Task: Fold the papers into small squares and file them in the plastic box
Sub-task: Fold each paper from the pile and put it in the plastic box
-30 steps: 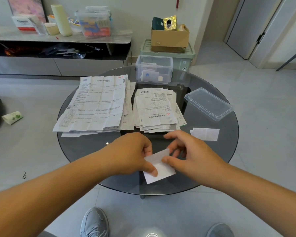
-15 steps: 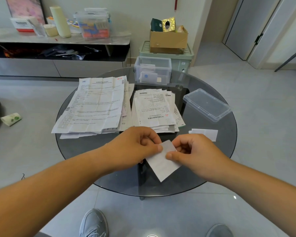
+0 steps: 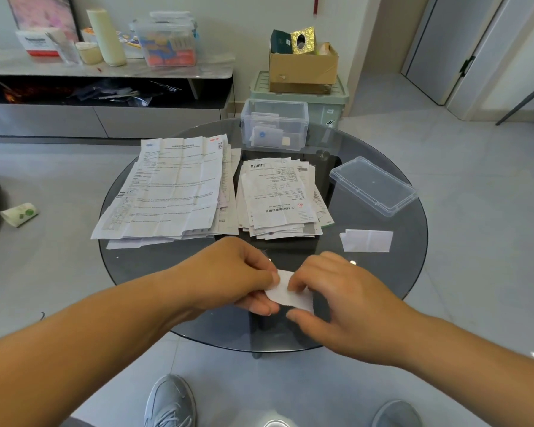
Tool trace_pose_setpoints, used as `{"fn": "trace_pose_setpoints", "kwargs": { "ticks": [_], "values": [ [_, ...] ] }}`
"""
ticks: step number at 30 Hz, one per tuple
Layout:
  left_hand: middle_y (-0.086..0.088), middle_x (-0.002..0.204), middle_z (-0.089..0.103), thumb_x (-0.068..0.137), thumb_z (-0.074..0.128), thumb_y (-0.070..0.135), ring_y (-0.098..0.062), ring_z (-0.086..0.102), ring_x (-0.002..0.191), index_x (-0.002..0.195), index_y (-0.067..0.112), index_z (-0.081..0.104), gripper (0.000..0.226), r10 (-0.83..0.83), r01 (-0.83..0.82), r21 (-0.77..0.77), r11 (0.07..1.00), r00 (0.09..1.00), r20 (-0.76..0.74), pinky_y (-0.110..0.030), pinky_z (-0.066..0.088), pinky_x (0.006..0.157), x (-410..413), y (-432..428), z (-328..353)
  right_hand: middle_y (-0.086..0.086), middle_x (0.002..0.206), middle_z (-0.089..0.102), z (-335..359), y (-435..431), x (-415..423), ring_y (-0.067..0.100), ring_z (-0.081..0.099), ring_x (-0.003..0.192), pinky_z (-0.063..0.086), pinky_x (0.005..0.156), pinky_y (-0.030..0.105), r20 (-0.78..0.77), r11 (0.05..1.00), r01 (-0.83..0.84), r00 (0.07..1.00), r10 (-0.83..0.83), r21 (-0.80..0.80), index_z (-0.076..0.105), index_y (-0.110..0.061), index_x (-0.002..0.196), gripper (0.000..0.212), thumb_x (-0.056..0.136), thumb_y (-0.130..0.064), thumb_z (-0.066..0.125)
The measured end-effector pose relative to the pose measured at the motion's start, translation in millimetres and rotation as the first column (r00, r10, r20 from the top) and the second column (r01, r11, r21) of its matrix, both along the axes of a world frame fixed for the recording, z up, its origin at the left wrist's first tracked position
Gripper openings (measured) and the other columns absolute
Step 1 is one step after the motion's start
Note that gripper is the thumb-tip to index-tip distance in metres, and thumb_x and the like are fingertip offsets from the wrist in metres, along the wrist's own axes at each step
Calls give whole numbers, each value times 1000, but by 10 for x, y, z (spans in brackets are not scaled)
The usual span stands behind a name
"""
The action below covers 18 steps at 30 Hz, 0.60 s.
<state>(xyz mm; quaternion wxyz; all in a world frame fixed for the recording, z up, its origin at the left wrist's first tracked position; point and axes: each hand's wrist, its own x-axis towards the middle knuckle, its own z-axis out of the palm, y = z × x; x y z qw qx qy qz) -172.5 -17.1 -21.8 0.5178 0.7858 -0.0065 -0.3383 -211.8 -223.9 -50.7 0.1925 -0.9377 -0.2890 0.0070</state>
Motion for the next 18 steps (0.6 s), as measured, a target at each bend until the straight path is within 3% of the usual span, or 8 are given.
{"fn": "trace_pose_setpoints", "kwargs": {
  "ticks": [2,4,6,9,11,14,18],
  "values": [
    [-9,81,75,94,67,33,-12,70,71,98,15,75,20,-117,106,131,986,990,81,-21,56,69,-11,24,5,-16,96,55,-24,6,3,5,44,89,44,74,22,4,1000,4,1000,-4,4,62,-31,103,18,94,-44,54],
    [1,79,67,81,68,64,-4,59,66,97,30,72,38,-303,202,373,906,924,234,-20,49,64,-38,40,-2,-15,91,56,-40,17,8,7,46,86,45,71,22,-1,1000,12,1000,-12,-8,66,-30,98,25,95,-44,45],
    [10,86,61,70,65,78,-5,57,71,97,38,66,48,-437,218,540,813,842,317,-20,45,66,-82,50,-17,-16,88,55,-47,17,28,4,46,85,40,69,17,-12,1000,17,1000,-17,4,67,-31,96,28,96,-45,43],
    [14,89,52,78,63,73,-6,54,79,90,42,58,33,-531,193,628,754,741,410,-20,38,63,-101,28,-86,-18,87,57,-36,3,85,3,49,86,40,73,18,-89,997,68,994,-64,45,67,-34,99,11,97,-38,56],
    [14,87,49,86,60,66,-6,53,78,84,43,55,23,-538,150,650,745,711,452,-21,37,63,-72,-6,-129,-19,89,60,-36,-8,129,3,52,87,45,76,23,-118,988,142,984,-135,53,64,-36,104,12,93,-41,62],
    [12,91,46,86,62,64,-7,52,78,75,39,48,30,-509,90,678,730,733,451,-24,38,63,-7,-40,-175,-16,85,59,-26,-11,186,4,53,84,43,73,22,-160,973,228,962,-219,34,61,-38,108,25,87,-47,70],
    [12,96,48,76,74,63,-8,54,81,86,34,51,38,-440,87,627,774,786,435,-22,38,63,68,-32,-176,-16,90,53,20,1,219,5,51,88,45,74,23,-244,968,251,938,-245,-9,59,-42,111,32,83,-51,73]
  ]
}}
